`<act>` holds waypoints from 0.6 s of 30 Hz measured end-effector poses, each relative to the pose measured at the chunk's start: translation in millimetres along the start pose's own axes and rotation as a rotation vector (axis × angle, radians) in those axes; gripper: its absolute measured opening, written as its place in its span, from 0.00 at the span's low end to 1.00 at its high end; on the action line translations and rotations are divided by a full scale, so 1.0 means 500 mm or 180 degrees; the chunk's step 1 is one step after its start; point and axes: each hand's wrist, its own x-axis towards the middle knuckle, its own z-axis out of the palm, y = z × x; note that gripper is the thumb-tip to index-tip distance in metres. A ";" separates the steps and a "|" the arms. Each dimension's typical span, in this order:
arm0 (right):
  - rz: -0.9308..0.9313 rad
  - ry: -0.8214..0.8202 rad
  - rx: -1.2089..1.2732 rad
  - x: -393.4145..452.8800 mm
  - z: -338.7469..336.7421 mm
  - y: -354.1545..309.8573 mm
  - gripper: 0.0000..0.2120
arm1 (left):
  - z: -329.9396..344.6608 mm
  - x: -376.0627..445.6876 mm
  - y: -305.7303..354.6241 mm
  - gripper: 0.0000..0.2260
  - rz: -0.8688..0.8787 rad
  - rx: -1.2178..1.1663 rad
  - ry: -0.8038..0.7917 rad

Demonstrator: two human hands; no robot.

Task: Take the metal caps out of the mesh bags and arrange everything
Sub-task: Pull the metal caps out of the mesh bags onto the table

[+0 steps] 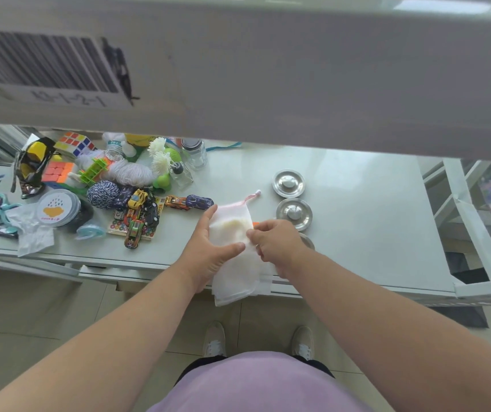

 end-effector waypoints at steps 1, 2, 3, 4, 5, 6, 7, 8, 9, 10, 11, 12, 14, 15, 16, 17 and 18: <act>-0.0060 0.0101 -0.0020 0.006 -0.003 0.000 0.05 | 0.000 -0.001 -0.001 0.54 0.0006 0.0025 -0.0030; -0.0114 0.0176 -0.0043 0.009 -0.010 0.000 0.04 | 0.000 -0.002 -0.003 0.55 0.0022 0.0051 -0.0055; -0.0170 0.0224 -0.0066 0.010 -0.020 -0.001 0.04 | 0.001 -0.001 -0.004 0.56 0.0050 0.0114 -0.0056; -0.0230 0.0265 -0.0091 0.010 -0.034 -0.002 0.04 | 0.001 -0.001 -0.006 0.56 0.0089 0.0220 -0.0030; -0.0284 0.0311 -0.0121 0.011 -0.051 -0.002 0.03 | 0.003 0.000 -0.008 0.55 0.0128 0.0343 0.0012; -0.0321 0.0350 -0.0127 0.011 -0.070 -0.002 0.03 | 0.005 0.002 -0.008 0.54 0.0153 0.0451 0.0064; -0.0343 0.0368 -0.0109 0.011 -0.091 -0.003 0.03 | 0.008 0.003 -0.008 0.54 0.0162 0.0528 0.0116; -0.0370 0.0389 -0.0111 0.013 -0.113 -0.003 0.03 | 0.011 0.006 -0.009 0.53 0.0165 0.0578 0.0165; -0.0417 0.0432 -0.0157 0.013 -0.137 -0.004 0.02 | 0.014 0.008 -0.009 0.52 0.0169 0.0620 0.0215; -0.0469 0.0493 -0.0223 0.015 -0.160 -0.003 0.02 | 0.016 0.011 -0.009 0.51 0.0180 0.0673 0.0270; -0.0509 0.0565 -0.0272 0.016 -0.184 -0.001 0.01 | 0.018 0.013 -0.008 0.50 0.0200 0.0740 0.0334; -0.0526 0.0644 -0.0292 0.018 -0.209 0.002 0.01 | 0.020 0.016 -0.007 0.50 0.0223 0.0820 0.0409; -0.0481 0.0799 -0.0302 0.022 -0.262 0.010 0.02 | 0.022 0.019 -0.005 0.49 0.0218 0.0985 0.0568; -0.0440 0.0855 -0.0304 0.024 -0.289 0.015 0.02 | 0.022 0.021 -0.004 0.49 0.0198 0.1043 0.0646; -0.0402 0.0890 -0.0308 0.026 -0.315 0.021 0.03 | 0.022 0.023 -0.003 0.49 0.0175 0.1075 0.0712; -0.0373 0.0915 -0.0312 0.029 -0.339 0.029 0.03 | 0.022 0.024 -0.002 0.48 0.0151 0.1088 0.0762; -0.0350 0.0939 -0.0317 0.032 -0.362 0.038 0.03 | 0.022 0.025 -0.001 0.48 0.0127 0.1094 0.0802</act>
